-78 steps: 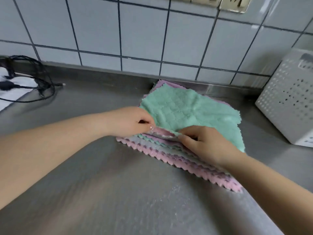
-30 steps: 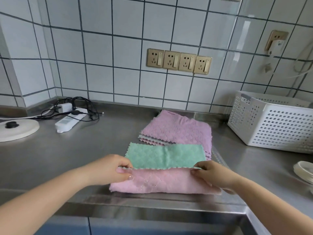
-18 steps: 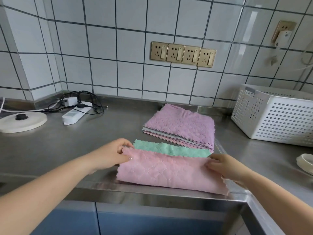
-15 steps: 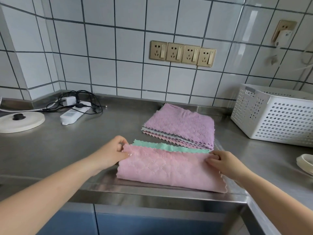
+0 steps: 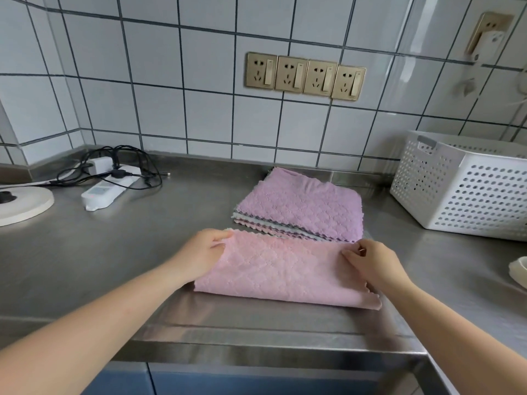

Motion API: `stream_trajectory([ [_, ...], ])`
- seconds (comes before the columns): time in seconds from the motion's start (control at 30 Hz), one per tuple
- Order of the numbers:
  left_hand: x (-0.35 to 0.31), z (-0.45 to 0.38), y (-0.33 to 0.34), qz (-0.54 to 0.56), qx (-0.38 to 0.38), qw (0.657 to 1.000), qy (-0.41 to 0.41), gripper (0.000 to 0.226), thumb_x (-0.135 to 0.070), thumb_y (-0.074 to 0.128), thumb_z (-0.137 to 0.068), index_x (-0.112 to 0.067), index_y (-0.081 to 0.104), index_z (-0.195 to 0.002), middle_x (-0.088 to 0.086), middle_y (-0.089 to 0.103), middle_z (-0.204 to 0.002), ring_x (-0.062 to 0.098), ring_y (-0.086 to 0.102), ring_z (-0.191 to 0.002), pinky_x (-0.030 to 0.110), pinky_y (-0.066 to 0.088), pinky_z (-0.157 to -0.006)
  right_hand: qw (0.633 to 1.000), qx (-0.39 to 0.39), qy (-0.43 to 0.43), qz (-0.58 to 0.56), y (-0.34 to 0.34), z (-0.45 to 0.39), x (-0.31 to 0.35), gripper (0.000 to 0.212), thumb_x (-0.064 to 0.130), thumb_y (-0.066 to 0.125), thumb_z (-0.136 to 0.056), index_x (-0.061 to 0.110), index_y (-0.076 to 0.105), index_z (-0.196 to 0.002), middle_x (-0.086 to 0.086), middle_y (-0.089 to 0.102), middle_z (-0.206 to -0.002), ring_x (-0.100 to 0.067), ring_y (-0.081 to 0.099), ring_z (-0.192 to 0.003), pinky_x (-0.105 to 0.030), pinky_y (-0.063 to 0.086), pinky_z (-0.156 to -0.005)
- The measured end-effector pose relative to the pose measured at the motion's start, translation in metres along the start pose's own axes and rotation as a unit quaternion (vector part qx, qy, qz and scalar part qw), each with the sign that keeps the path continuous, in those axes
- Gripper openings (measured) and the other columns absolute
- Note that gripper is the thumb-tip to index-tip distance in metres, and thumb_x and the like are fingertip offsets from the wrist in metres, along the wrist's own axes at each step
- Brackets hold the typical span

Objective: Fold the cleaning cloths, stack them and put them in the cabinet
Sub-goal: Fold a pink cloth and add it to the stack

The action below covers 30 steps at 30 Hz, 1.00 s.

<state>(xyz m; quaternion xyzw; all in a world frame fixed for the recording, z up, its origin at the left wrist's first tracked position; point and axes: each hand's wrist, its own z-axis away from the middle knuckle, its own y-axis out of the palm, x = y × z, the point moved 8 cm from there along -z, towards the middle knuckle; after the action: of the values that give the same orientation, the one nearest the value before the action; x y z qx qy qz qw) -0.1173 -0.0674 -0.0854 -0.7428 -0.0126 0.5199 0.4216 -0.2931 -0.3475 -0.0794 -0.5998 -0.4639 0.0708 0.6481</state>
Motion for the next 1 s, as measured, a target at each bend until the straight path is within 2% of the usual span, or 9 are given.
stream_trajectory([
  [0.23,0.001,-0.015,0.007,-0.107,0.016,0.994,0.012,0.053,-0.010,0.055,-0.091,-0.014,0.039,-0.141,0.009,0.038,-0.145,0.017,0.034,-0.135,0.015,0.020,-0.103,0.999,0.011,-0.007,-0.033,0.003,-0.008,-0.003,0.012,0.029,0.063,-0.087,0.022,0.054,-0.092,0.003,0.059,-0.085,-0.004,0.050,-0.059,-0.016,0.035,-0.048],
  [0.37,0.005,-0.019,0.007,-0.127,0.013,0.992,-0.013,0.058,-0.016,0.056,-0.092,-0.012,0.033,-0.144,0.010,0.033,-0.147,0.020,0.034,-0.136,0.022,0.023,-0.108,0.999,0.018,0.010,-0.046,0.006,-0.014,-0.008,0.019,0.031,0.061,-0.088,0.018,0.058,-0.103,0.003,0.059,-0.092,-0.012,0.055,-0.053,-0.023,0.037,-0.044],
  [0.5,0.003,-0.016,0.006,-0.114,0.002,0.993,-0.023,0.066,-0.016,0.056,-0.091,-0.013,0.024,-0.148,0.010,0.030,-0.147,0.021,0.037,-0.132,0.023,0.026,-0.106,0.999,0.016,0.022,-0.034,0.009,-0.016,-0.009,0.024,0.031,0.059,-0.088,0.016,0.060,-0.107,0.000,0.062,-0.097,-0.019,0.058,-0.065,-0.025,0.042,-0.049],
  [0.6,-0.006,-0.005,0.000,-0.230,-0.033,0.973,-0.005,0.067,-0.019,0.050,-0.091,-0.014,0.017,-0.149,0.005,0.008,-0.157,0.026,0.022,-0.141,0.033,0.024,-0.111,0.997,-0.052,-0.037,0.034,-0.001,-0.009,0.001,0.022,0.025,0.059,-0.087,0.018,0.062,-0.108,-0.005,0.058,-0.106,-0.025,0.060,-0.085,-0.031,0.048,-0.068],
  [0.67,-0.021,0.002,0.006,-0.320,-0.031,0.945,0.058,0.062,-0.022,0.043,-0.094,-0.015,0.016,-0.149,0.002,-0.001,-0.159,0.021,0.003,-0.146,0.036,0.015,-0.116,0.983,-0.087,-0.151,0.062,-0.001,0.002,0.027,0.023,0.022,0.065,-0.085,0.019,0.066,-0.108,-0.006,0.057,-0.111,-0.027,0.061,-0.095,-0.032,0.048,-0.077],
  [0.73,-0.032,0.007,0.027,-0.333,0.013,0.936,0.114,0.058,-0.025,0.037,-0.097,-0.014,0.016,-0.150,0.001,0.001,-0.159,0.016,-0.003,-0.147,0.035,0.004,-0.120,0.958,-0.040,-0.273,0.073,0.016,0.017,0.063,0.030,0.024,0.069,-0.082,0.016,0.068,-0.111,-0.009,0.060,-0.119,-0.032,0.059,-0.106,-0.036,0.047,-0.088],
  [0.8,-0.034,0.008,0.049,-0.346,0.067,0.927,0.126,0.059,-0.034,0.034,-0.098,-0.015,0.014,-0.150,0.001,0.003,-0.159,0.016,-0.002,-0.147,0.034,0.000,-0.120,0.937,0.056,-0.330,0.102,0.046,0.031,0.093,0.049,0.038,0.058,-0.082,0.021,0.058,-0.128,-0.009,0.050,-0.138,-0.030,0.049,-0.126,-0.041,0.039,-0.103],
  [0.9,-0.021,0.002,0.060,-0.371,0.119,0.917,0.082,0.063,-0.047,0.029,-0.097,-0.019,0.010,-0.151,0.000,0.000,-0.159,0.018,-0.001,-0.146,0.035,0.000,-0.119,0.921,0.170,-0.311,0.165,0.083,0.043,0.106,0.063,0.058,0.037,-0.091,0.031,0.026,-0.148,0.003,0.017,-0.158,-0.016,0.015,-0.145,-0.046,0.013,-0.118],
  [1.0,-0.008,-0.002,0.055,-0.374,0.137,0.916,0.049,0.070,-0.060,0.025,-0.093,-0.025,0.004,-0.151,-0.001,-0.005,-0.159,0.018,-0.005,-0.146,0.036,-0.001,-0.119,0.921,0.196,-0.272,0.199,0.091,0.041,0.093,0.070,0.069,0.021,-0.088,0.036,0.014,-0.149,0.006,0.005,-0.160,-0.013,0.003,-0.147,-0.046,0.005,-0.118],
])
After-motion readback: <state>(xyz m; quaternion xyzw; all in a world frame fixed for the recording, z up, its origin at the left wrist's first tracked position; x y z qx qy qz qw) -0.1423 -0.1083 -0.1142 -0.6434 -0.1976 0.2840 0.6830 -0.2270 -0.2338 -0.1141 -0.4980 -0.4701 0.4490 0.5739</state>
